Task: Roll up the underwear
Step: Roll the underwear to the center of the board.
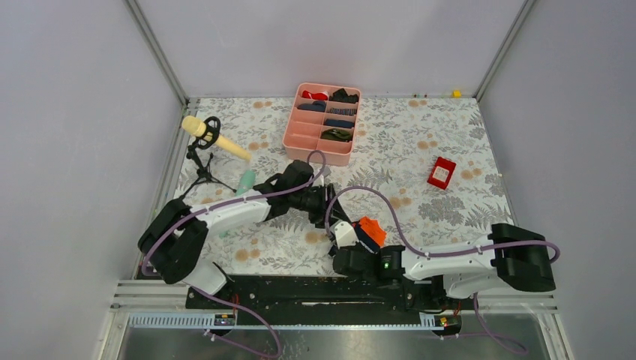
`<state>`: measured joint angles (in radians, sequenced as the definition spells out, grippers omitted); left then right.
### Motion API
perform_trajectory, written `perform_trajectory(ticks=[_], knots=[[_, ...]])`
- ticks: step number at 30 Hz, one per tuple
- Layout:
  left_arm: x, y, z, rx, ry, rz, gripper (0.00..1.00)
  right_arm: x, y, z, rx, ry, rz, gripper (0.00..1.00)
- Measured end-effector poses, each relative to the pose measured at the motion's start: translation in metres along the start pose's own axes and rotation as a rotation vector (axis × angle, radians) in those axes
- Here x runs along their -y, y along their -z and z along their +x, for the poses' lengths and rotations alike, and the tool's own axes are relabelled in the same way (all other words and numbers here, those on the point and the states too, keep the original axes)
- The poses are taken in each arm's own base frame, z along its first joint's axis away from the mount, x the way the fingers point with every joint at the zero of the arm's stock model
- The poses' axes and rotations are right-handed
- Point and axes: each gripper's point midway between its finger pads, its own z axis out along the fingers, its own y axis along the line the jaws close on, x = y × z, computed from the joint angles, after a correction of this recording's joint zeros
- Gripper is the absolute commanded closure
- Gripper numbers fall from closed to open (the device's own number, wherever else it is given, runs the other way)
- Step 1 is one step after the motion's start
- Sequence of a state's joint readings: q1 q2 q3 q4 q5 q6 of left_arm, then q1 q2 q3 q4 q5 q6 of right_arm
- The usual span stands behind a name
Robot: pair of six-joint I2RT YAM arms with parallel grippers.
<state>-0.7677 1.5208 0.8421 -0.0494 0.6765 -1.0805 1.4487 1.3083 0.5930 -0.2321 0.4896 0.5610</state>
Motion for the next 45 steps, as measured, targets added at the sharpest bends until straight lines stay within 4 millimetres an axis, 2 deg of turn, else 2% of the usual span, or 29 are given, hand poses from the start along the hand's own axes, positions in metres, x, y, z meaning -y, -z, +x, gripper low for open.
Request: perform_trajectory(ticks=[9,13,21,23,28,34,40,45], knots=[[-0.01,0.025,-0.003,0.076,0.051,-0.01,0.58,0.004,-0.001,-0.001,0.006,-0.208,-0.168,1.0],[-0.016,0.028,0.003,0.07,0.046,-0.022,0.44,0.001,-0.003,-0.003,-0.014,-0.297,-0.256,1.0],[-0.047,0.03,0.022,0.005,0.035,-0.127,0.22,-0.007,-0.003,-0.01,-0.074,-0.454,-0.445,1.0],[-0.055,0.032,0.027,-0.013,0.03,-0.16,0.2,-0.006,-0.003,-0.012,-0.085,-0.491,-0.48,1.0],[-0.072,0.033,0.041,-0.065,0.021,-0.227,0.23,-0.008,-0.003,-0.013,-0.121,-0.547,-0.554,1.0],[-0.091,0.015,0.055,-0.137,0.025,-0.294,0.3,-0.014,-0.002,-0.013,-0.142,-0.55,-0.595,1.0],[-0.11,0.0,0.053,-0.158,0.07,-0.329,0.37,-0.015,0.0,-0.013,-0.145,-0.551,-0.607,1.0],[-0.108,-0.011,0.049,-0.159,0.125,-0.302,0.44,-0.015,-0.001,-0.012,-0.151,-0.553,-0.61,1.0]])
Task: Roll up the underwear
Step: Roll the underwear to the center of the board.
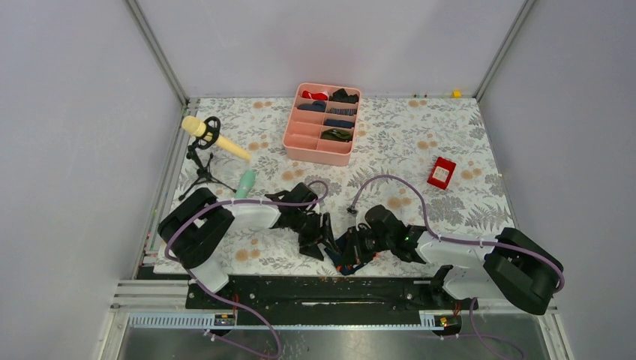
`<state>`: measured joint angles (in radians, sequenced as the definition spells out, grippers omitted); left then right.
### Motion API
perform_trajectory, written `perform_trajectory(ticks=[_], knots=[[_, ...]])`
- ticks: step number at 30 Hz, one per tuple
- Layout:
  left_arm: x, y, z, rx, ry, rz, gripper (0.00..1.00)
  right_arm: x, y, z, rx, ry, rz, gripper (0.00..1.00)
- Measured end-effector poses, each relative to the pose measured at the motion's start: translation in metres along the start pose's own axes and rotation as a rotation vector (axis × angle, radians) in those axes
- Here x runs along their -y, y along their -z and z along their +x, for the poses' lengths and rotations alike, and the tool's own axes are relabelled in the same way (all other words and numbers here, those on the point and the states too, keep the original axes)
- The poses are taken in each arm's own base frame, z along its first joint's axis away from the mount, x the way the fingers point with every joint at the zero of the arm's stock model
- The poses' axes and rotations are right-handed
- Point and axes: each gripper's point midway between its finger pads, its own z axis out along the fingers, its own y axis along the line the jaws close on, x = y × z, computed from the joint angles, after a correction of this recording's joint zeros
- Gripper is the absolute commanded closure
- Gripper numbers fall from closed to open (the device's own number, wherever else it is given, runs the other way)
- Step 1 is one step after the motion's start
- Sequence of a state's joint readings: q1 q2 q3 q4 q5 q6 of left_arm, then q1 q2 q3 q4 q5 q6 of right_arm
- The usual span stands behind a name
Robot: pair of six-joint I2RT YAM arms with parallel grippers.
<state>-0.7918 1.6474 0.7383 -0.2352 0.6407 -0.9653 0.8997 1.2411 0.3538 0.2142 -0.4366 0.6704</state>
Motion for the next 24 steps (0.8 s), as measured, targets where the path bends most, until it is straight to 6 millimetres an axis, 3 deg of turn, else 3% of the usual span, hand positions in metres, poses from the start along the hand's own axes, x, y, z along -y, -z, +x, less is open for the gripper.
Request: perform_trajectory(ticks=[11,14,17,21,24], knots=[[0.004,-0.006,0.0,0.019,0.125,0.068,0.49,0.001,0.0,0.0,-0.001,-0.003,0.001,1.0],[0.004,-0.003,0.0,0.034,0.141,0.074,0.59,0.001,0.0,0.0,-0.001,-0.003,0.002,1.0],[0.008,-0.001,0.0,0.041,0.142,0.085,0.61,0.001,0.0,0.0,-0.001,-0.002,0.001,1.0],[0.01,0.003,0.0,0.055,0.138,0.086,0.4,0.001,0.0,0.0,-0.001,-0.001,0.001,1.0],[0.012,0.004,-0.002,0.068,0.134,0.084,0.33,0.001,0.0,0.0,-0.001,0.0,0.0,1.0]])
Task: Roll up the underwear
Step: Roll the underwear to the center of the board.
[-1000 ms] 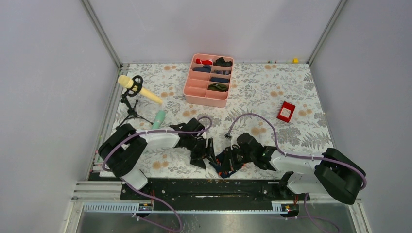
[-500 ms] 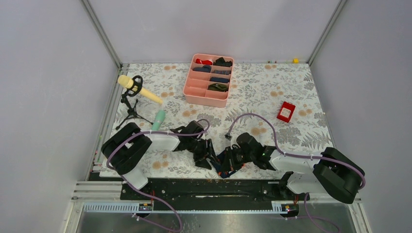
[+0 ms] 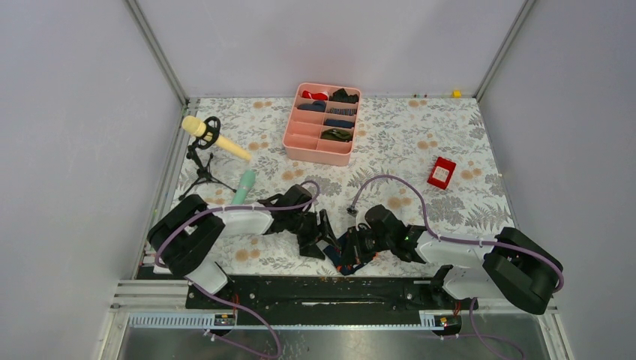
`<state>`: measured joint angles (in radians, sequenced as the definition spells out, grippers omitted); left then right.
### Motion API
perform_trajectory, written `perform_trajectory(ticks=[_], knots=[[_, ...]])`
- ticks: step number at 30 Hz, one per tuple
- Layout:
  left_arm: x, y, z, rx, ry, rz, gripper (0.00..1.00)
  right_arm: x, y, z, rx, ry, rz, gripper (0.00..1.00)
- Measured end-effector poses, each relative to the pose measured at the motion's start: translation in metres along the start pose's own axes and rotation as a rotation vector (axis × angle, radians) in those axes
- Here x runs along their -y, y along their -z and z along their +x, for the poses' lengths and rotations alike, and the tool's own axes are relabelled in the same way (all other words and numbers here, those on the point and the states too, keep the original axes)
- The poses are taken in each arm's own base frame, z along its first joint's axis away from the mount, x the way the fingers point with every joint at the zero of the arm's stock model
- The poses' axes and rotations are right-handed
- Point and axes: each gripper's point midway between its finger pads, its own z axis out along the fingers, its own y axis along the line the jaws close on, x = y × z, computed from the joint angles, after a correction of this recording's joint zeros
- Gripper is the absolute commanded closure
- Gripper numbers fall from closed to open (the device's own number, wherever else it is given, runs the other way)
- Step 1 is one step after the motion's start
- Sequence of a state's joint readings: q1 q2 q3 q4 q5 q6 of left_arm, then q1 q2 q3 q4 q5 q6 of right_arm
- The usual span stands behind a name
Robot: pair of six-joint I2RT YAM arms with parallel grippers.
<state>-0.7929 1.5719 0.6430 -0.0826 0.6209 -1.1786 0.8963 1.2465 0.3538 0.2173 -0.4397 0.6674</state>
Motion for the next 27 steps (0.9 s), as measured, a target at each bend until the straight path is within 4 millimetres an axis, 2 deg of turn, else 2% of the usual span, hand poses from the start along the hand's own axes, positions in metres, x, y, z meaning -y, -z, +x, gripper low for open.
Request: perform_trajectory(ticks=[2,7,11,16,25,27], knots=[[0.002,0.0,-0.002,0.006,-0.003,0.002,0.35,0.0,0.0,0.0,0.0,0.0,0.0,1.0],[0.006,-0.001,-0.005,0.013,0.001,0.006,0.56,0.0,0.0,0.0,0.0,0.0,0.0,1.0],[-0.003,-0.009,-0.009,0.007,0.035,-0.025,0.68,0.0,0.0,0.0,0.0,0.0,0.0,1.0],[-0.005,-0.015,-0.01,-0.003,0.05,-0.029,1.0,0.0,0.0,0.0,0.0,0.001,0.001,1.0],[-0.004,-0.018,-0.007,-0.06,0.107,-0.024,1.0,0.001,0.002,0.002,-0.005,0.003,0.009,1.0],[-0.006,-0.018,-0.006,-0.066,0.128,-0.036,1.0,0.001,0.004,0.003,-0.006,0.005,0.011,0.89]])
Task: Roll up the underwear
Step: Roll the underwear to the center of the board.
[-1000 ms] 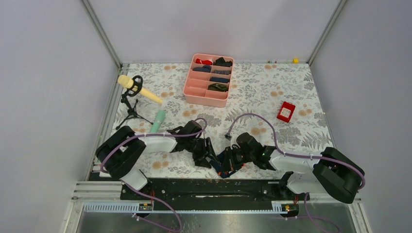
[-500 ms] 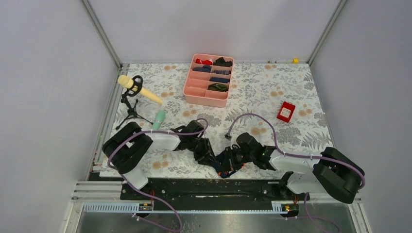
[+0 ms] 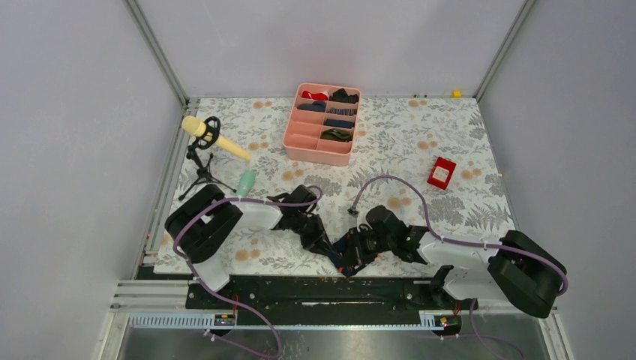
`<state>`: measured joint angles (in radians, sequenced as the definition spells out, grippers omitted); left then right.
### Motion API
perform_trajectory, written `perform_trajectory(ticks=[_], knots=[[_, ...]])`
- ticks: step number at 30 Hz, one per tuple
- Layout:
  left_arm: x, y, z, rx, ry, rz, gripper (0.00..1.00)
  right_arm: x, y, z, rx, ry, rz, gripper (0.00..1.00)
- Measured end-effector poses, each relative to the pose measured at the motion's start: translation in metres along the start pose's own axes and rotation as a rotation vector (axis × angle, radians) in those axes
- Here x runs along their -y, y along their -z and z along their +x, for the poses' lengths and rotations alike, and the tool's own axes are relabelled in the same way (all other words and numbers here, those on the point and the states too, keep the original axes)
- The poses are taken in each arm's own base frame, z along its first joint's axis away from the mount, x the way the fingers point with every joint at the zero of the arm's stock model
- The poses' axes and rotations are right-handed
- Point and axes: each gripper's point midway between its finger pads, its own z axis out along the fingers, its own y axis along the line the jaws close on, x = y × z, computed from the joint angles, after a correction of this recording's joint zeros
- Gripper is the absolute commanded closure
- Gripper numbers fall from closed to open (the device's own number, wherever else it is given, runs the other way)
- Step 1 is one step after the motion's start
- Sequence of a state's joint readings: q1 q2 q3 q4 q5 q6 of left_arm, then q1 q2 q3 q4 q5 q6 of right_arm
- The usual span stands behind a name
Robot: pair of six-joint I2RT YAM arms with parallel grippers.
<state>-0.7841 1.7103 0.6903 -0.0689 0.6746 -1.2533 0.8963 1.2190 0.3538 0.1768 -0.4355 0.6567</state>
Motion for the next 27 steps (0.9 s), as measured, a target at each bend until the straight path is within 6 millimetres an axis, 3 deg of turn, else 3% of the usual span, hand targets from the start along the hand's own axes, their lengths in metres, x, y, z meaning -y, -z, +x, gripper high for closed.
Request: perform_trajectory(ticks=[3,8,17,21,27], knots=[[-0.001,0.002,0.003,-0.006,0.033,-0.061,1.0,0.0,0.001,0.001,-0.005,0.002,0.0,0.72],[0.005,0.001,0.004,-0.017,0.04,-0.217,1.0,0.003,0.007,0.001,-0.003,0.012,0.037,0.58],[-0.013,0.003,0.016,-0.068,0.103,-0.342,1.0,0.001,0.035,-0.005,0.083,0.134,0.194,0.51],[-0.015,0.003,0.019,-0.079,0.113,-0.355,1.0,-0.006,0.036,0.003,0.096,0.237,0.273,0.48],[-0.016,0.004,0.02,-0.081,0.12,-0.362,1.0,-0.031,0.03,-0.002,0.148,0.397,0.386,0.41]])
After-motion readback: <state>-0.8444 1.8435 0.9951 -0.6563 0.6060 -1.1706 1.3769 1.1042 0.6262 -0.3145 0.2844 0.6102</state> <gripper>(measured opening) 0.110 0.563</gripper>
